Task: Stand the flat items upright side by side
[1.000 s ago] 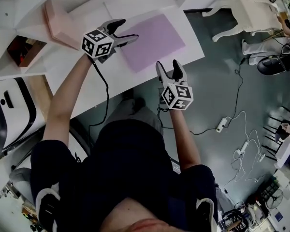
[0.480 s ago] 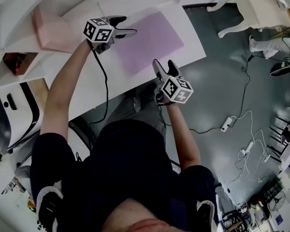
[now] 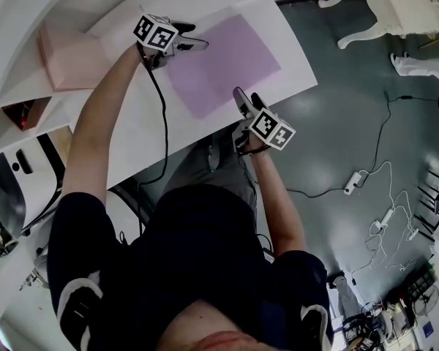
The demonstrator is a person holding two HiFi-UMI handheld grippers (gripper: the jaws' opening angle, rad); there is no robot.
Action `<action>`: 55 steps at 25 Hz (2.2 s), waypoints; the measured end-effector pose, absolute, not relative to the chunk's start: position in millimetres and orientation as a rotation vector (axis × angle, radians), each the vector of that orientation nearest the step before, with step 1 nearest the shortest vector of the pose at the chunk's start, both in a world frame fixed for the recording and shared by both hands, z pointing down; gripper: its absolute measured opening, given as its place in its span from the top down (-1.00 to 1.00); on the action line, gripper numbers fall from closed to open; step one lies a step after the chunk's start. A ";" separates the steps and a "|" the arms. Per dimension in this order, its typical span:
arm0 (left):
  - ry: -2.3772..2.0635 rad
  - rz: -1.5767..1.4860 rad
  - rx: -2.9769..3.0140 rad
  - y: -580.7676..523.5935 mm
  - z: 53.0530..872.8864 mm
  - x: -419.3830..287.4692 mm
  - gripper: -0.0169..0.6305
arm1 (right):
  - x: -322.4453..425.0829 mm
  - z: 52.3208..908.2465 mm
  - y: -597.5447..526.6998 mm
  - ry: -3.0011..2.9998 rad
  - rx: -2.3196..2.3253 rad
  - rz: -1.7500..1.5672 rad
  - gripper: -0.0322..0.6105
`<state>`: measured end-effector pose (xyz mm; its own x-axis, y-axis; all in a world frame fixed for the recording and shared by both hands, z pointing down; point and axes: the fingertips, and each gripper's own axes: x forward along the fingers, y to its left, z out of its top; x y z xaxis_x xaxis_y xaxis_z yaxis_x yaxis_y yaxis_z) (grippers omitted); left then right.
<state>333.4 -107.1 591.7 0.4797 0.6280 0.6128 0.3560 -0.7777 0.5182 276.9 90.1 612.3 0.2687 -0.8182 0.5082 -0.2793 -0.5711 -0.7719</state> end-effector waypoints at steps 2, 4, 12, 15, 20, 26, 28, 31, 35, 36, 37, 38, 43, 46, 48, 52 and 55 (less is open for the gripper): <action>0.850 1.224 2.384 -107.3 599.0 336.8 -0.36 | 278.9 618.6 90.0 0.954 -1.965 -1.292 -0.17; 0.866 1.254 2.365 -108.0 605.5 339.7 -0.36 | 281.0 624.5 89.5 0.929 -1.940 -1.299 -0.17; 0.931 1.375 2.264 -107.1 632.1 342.9 -0.35 | 285.3 644.3 83.0 0.843 -1.823 -1.317 -0.17; 0.953 1.413 2.221 -106.3 639.9 341.2 -0.35 | 285.4 650.7 81.6 0.813 -1.786 -1.320 -0.17; 0.979 1.464 2.157 -102.8 651.8 337.8 -0.34 | 282.3 659.1 79.8 0.792 -1.754 -1.337 -0.17; 0.985 1.497 2.101 -98.2 664.4 336.8 -0.32 | 283.8 666.1 79.1 0.778 -1.745 -1.337 -0.15; 0.993 1.503 2.079 -95.4 666.6 334.9 -0.32 | 284.7 665.3 76.6 0.779 -1.725 -1.333 -0.15; 0.998 1.504 2.060 -93.9 668.7 333.2 -0.28 | 284.6 664.7 73.0 0.783 -1.697 -1.332 -0.13; 0.995 1.491 2.036 -95.7 669.9 333.5 -0.27 | 283.7 667.0 68.5 0.789 -1.679 -1.322 -0.06; 0.996 1.493 2.032 -96.0 670.1 333.8 -0.27 | 283.7 667.2 66.8 0.793 -1.676 -1.320 -0.06; 0.999 1.496 2.030 -96.1 670.1 334.1 -0.25 | 284.1 667.3 65.2 0.794 -1.676 -1.318 -0.06; 1.001 1.499 2.028 -96.2 669.9 334.3 -0.25 | 284.7 667.2 64.0 0.791 -1.678 -1.316 -0.05; 0.999 1.504 2.035 -97.7 670.8 334.2 -0.18 | 289.5 669.8 64.7 0.767 -1.670 -1.302 0.05; 1.003 1.509 2.048 -100.1 672.0 334.6 -0.11 | 295.7 670.9 65.4 0.761 -1.657 -1.296 0.08; 1.006 1.507 2.053 -101.6 672.6 334.0 -0.10 | 298.1 669.6 64.8 0.774 -1.617 -1.297 0.04; 1.020 1.499 2.062 -103.4 672.6 335.1 -0.07 | 297.1 671.2 64.3 0.845 -1.545 -1.352 0.14; 1.015 1.497 2.073 -104.3 672.2 335.9 -0.06 | 299.9 671.9 63.3 0.880 -1.621 -1.357 0.22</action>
<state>335.9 -104.3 672.2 0.1678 0.7422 0.6488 0.3276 -0.6627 0.6734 299.9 63.3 671.9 0.1725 -0.8972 0.4066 -0.0052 -0.4136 -0.9104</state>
